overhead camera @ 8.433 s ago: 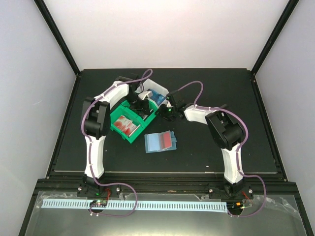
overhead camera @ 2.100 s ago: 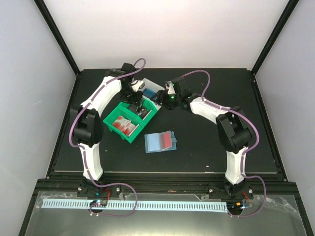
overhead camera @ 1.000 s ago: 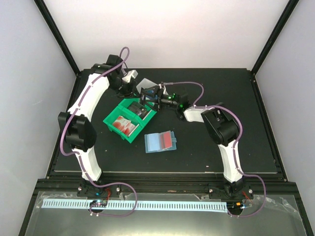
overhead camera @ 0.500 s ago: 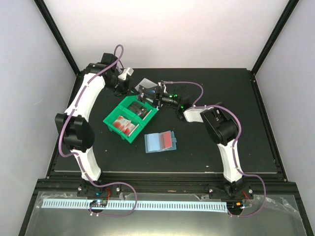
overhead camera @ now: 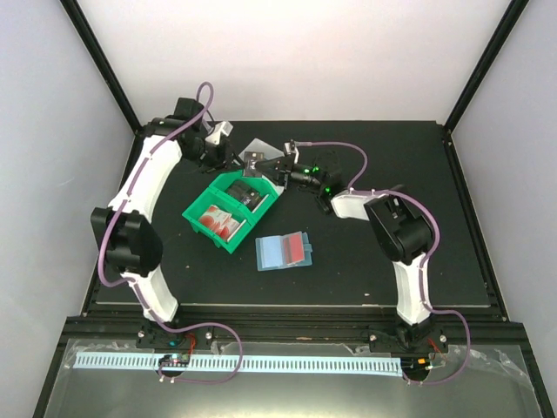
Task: Put the credit cards into the card holder
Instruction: Pick up the credit card from the storage box, then insert the credit card into the card holder.
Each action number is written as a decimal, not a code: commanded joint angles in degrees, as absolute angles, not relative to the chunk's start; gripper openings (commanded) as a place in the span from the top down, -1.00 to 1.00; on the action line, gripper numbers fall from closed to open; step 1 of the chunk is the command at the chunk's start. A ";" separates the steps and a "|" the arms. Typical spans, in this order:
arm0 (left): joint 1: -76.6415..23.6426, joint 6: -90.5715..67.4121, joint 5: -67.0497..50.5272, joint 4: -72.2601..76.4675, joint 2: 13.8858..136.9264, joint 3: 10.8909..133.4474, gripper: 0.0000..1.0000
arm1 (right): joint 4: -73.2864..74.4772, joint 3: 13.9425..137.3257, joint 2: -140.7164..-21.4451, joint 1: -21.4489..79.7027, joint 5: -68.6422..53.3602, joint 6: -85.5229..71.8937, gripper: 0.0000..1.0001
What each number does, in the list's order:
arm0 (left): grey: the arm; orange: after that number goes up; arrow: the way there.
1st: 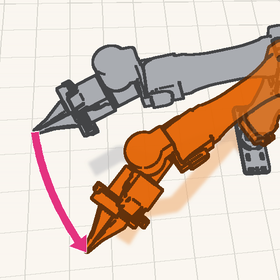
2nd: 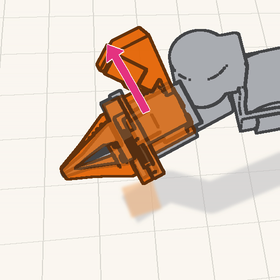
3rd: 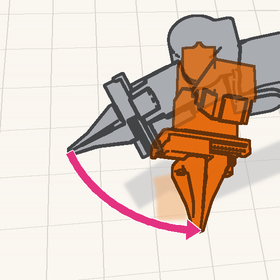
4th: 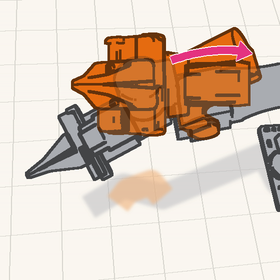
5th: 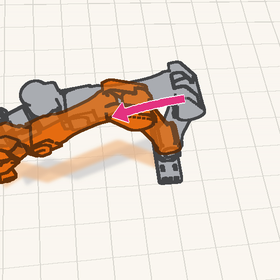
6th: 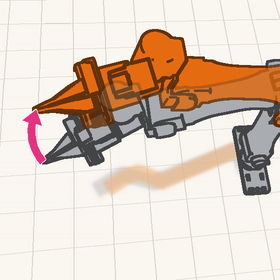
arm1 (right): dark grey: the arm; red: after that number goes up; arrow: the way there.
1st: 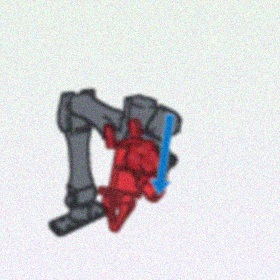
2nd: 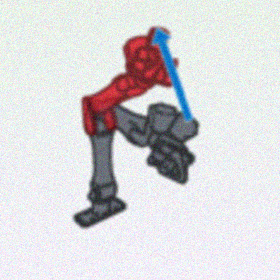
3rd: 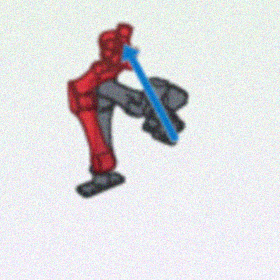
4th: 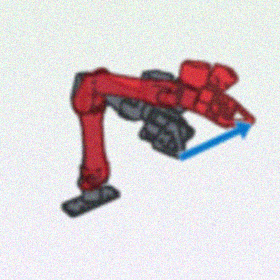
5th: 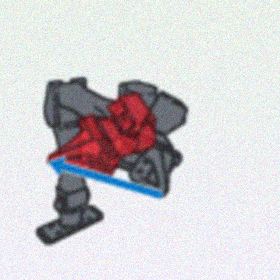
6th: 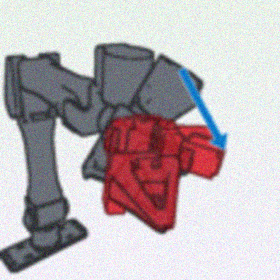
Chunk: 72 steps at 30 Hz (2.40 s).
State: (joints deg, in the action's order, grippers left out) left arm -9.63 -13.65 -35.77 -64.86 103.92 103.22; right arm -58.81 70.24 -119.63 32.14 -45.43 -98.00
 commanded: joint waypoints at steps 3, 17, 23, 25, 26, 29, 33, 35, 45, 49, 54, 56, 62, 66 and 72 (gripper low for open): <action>-9.59 -15.78 -38.12 -57.17 93.36 93.44 -0.02 | -55.07 65.62 -110.77 32.70 -46.86 -87.23 0.98; -14.56 -22.90 -44.39 -27.65 62.57 49.64 -0.59 | -7.81 46.86 -87.03 39.08 -34.50 -51.62 0.98; -20.10 -25.74 -38.29 -21.43 58.56 42.30 -0.59 | 3.59 45.11 -85.39 39.04 -28.05 -45.67 0.98; -23.20 -27.19 -34.17 -19.14 59.05 40.55 -0.59 | 6.68 45.93 -87.26 38.94 -27.78 -43.48 0.98; -24.77 -27.99 -32.15 -18.40 59.71 39.99 -0.58 | 7.46 46.27 -88.11 38.89 -28.15 -42.63 0.98; -29.14 -29.27 -27.34 -17.17 62.31 39.42 -0.50 | 8.61 47.33 -89.99 38.71 -28.17 -40.49 0.98; -33.72 -30.64 -18.63 -15.87 63.54 38.03 -0.48 | 6.02 46.40 -91.41 37.87 -27.85 -40.27 0.98; -35.18 -31.94 -15.39 -15.06 64.64 36.94 -0.44 | 4.36 45.30 -92.33 37.73 -28.12 -40.89 0.98; -40.14 -37.19 -6.80 -13.88 74.97 35.96 -0.02 | -4.15 42.14 -94.95 37.54 -30.01 -43.96 0.98; -41.76 -38.32 -1.75 -15.54 77.84 36.91 0.03 | -7.14 41.12 -95.76 37.36 -32.53 -45.35 0.98; -43.24 -40.69 1.19 -17.48 81.20 37.16 0.10 | -8.61 40.53 -97.63 36.87 -35.01 -46.84 0.98; -43.79 -41.14 1.44 -17.74 81.96 37.18 0.12 | -8.50 40.52 -98.17 36.87 -35.02 -47.03 0.98; -45.31 -42.53 1.72 -17.89 82.89 36.73 0.29 | -11.59 39.38 -99.85 36.82 -36.66 -49.66 0.98; -46.00 -43.27 1.86 -18.37 84.28 36.86 0.44 | -13.42 38.59 -100.48 36.80 -36.80 -51.48 0.98; -46.75 -43.85 2.01 -18.49 84.70 36.99 0.47 | -14.68 38.41 -102.05 36.87 -37.15 -51.82 0.98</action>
State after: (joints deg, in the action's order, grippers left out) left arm -45.84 -42.70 1.72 -17.43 82.91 36.23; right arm -13.54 39.29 -100.29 36.86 -36.77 -51.18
